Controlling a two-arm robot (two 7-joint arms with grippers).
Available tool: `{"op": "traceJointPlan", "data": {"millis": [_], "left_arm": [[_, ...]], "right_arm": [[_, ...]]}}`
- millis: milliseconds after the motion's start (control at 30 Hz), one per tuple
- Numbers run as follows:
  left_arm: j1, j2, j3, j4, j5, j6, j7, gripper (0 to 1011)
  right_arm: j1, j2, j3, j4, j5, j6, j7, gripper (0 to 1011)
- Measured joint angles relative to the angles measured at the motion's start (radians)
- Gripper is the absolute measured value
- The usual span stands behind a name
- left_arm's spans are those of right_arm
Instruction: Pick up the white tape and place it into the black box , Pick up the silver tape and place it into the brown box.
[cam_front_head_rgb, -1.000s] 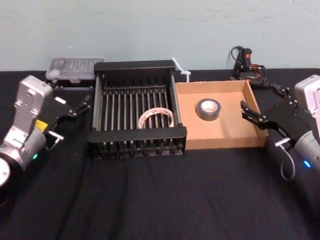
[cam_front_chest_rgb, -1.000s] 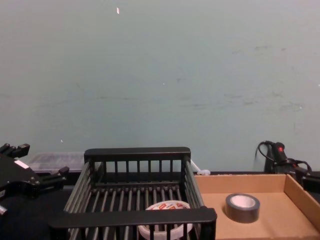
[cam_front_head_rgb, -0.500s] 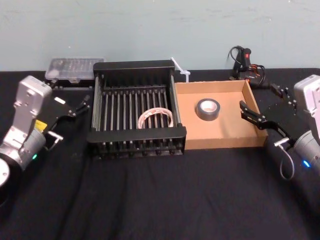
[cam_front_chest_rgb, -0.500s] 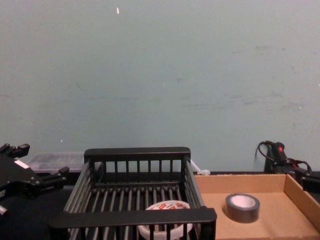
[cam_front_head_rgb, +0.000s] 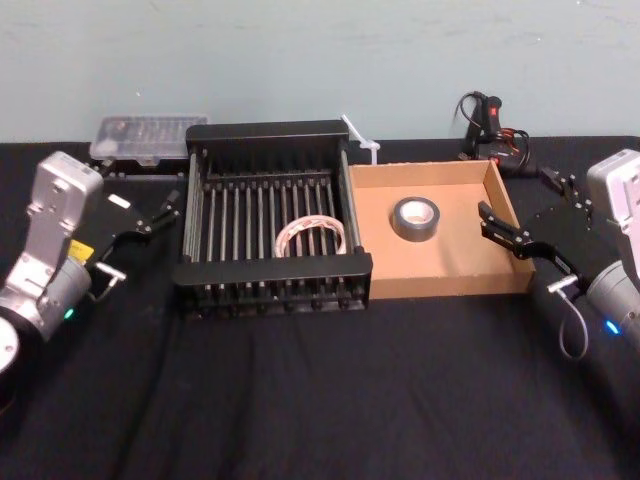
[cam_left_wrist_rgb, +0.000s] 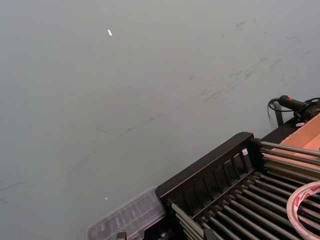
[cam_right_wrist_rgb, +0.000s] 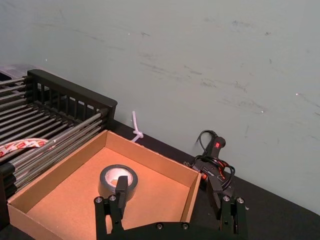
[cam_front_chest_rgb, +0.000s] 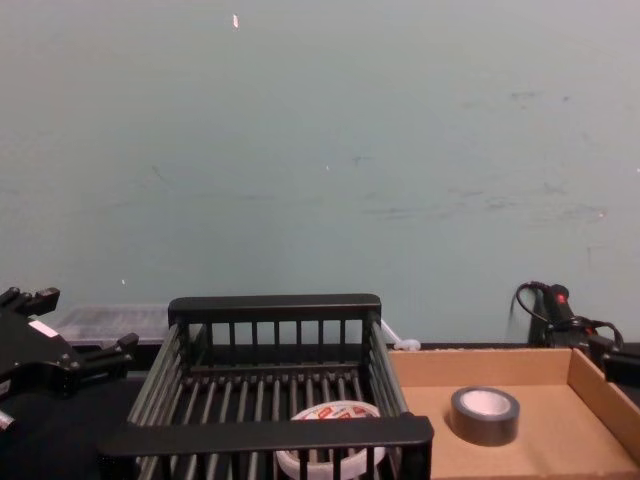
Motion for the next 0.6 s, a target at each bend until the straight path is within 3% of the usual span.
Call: {"op": "traceJointPlan", "data": {"millis": [600], "left_arm": [[0.000, 0.000, 0.000, 0.000, 0.000, 0.000, 0.000, 1001]], "right_arm": [[0.000, 0.000, 0.000, 0.000, 0.000, 0.000, 0.000, 1002]]}}
